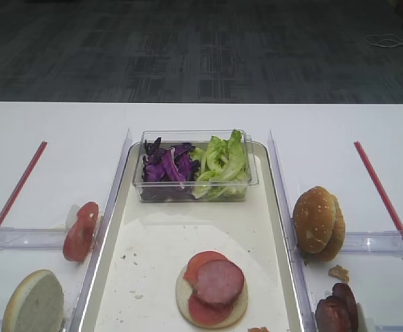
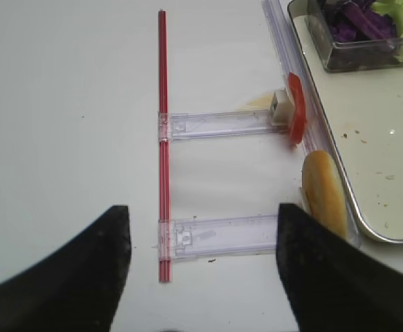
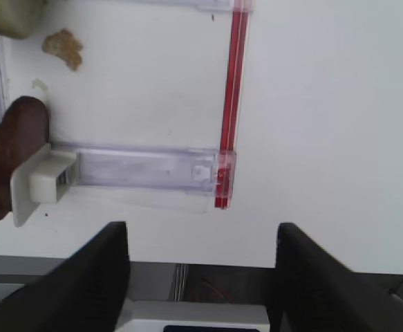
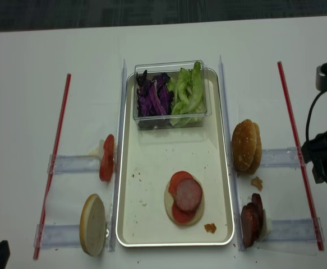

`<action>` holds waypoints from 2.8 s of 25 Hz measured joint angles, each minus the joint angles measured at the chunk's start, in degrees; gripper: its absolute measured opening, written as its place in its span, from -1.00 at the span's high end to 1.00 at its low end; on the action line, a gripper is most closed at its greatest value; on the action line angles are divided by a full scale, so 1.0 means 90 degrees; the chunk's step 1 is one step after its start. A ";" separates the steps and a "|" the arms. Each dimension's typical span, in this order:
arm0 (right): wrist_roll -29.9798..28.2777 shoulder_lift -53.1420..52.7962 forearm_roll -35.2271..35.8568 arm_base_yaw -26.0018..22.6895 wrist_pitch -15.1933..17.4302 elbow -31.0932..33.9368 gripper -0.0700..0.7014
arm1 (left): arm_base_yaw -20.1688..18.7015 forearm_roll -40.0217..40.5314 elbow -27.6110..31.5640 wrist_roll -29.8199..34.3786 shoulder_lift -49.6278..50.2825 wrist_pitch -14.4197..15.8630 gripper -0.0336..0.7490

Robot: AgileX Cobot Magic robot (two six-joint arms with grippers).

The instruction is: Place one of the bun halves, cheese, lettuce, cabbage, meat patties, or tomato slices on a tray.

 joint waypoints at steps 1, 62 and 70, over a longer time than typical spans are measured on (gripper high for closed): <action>0.0000 -0.0112 0.0000 0.0000 0.0000 0.0095 -0.48 | 0.0000 0.0000 0.0000 0.0000 0.0000 0.0000 -0.18; 0.0101 -0.6782 0.0027 -0.0004 -0.0578 0.2280 -0.48 | 0.0000 0.0000 0.0000 0.0000 0.0000 0.0000 -0.18; 0.0101 -0.7772 0.0006 -0.0004 -0.0510 0.2280 -0.48 | 0.0000 0.0000 0.0000 0.0000 0.0000 0.0000 -0.18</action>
